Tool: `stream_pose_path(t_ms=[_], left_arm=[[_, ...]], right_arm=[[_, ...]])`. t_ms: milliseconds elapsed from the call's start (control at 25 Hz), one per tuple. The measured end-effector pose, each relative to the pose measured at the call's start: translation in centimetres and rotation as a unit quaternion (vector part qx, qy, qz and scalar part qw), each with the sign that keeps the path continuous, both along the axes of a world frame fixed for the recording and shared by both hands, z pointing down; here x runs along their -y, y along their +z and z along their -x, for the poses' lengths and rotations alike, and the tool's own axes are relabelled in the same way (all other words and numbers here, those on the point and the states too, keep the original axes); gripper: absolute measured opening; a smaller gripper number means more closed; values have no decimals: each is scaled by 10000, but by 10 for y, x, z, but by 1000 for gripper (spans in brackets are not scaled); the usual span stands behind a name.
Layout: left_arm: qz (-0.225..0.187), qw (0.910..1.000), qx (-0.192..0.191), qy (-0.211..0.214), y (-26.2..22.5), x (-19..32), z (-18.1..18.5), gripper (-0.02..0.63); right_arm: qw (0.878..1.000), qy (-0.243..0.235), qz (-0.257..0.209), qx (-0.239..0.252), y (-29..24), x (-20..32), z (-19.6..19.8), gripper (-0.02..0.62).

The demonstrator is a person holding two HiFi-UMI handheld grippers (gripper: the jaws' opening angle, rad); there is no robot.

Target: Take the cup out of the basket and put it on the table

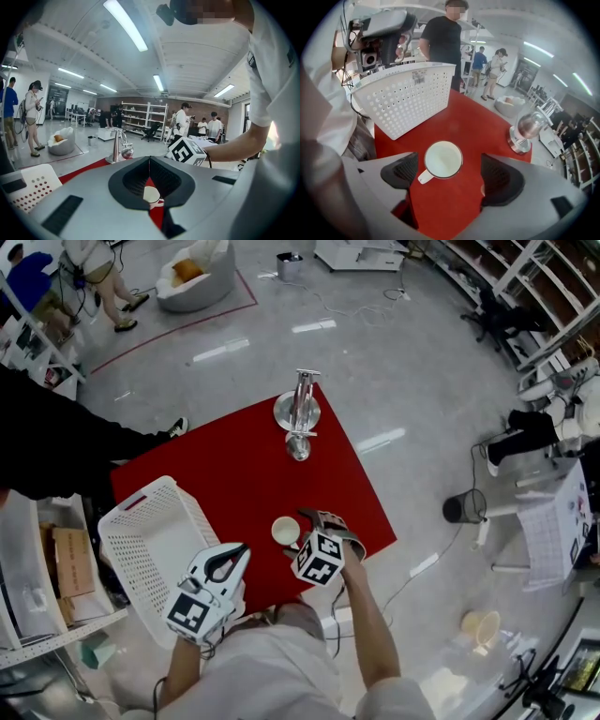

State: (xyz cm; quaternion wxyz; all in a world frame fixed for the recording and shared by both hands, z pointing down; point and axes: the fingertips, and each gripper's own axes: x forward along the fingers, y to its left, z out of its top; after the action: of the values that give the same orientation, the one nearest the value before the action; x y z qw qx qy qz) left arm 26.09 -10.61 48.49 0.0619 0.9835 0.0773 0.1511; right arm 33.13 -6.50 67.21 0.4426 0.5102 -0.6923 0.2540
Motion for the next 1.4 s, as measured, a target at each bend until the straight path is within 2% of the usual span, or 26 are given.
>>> stream_pose_path(t_ms=[200,400,440,520,680,800,880,1000,1400], left_arm=[[-24,10000,-43,85,-6,-6,1,11],[-81,9996,-141,211,-11,-13,0,11],[-91,9995,-161,238,-12,-15,0,11],[-86,9994,-187,278,-15,-20,1,11],[-49,9990,-243,376,-18,-29,3,11],[65,9987,-270,420,-19,-35,7,11],[130,9987,-211,439,-16,-39,12,11],[193,9985,-243,454,-18,-43,17,11],[230,9979,-325,510,-22,-58,31,11]], right_arm=[[9945,477,-936,22,-55,0,-1,414],[9739,974,-1997,469,-116,-5,7,405],[9674,1081,-2220,559,-127,-7,9,389],[9540,1273,-2621,704,-149,-14,13,306],[9343,1457,-3110,954,-168,-30,22,208],[9119,1734,-3482,1310,-175,-39,28,96],[9003,1872,-3634,1494,-177,-44,34,52],[8898,1917,-3755,1746,-179,-48,48,9],[8865,1896,-3745,1946,-177,-59,78,6]])
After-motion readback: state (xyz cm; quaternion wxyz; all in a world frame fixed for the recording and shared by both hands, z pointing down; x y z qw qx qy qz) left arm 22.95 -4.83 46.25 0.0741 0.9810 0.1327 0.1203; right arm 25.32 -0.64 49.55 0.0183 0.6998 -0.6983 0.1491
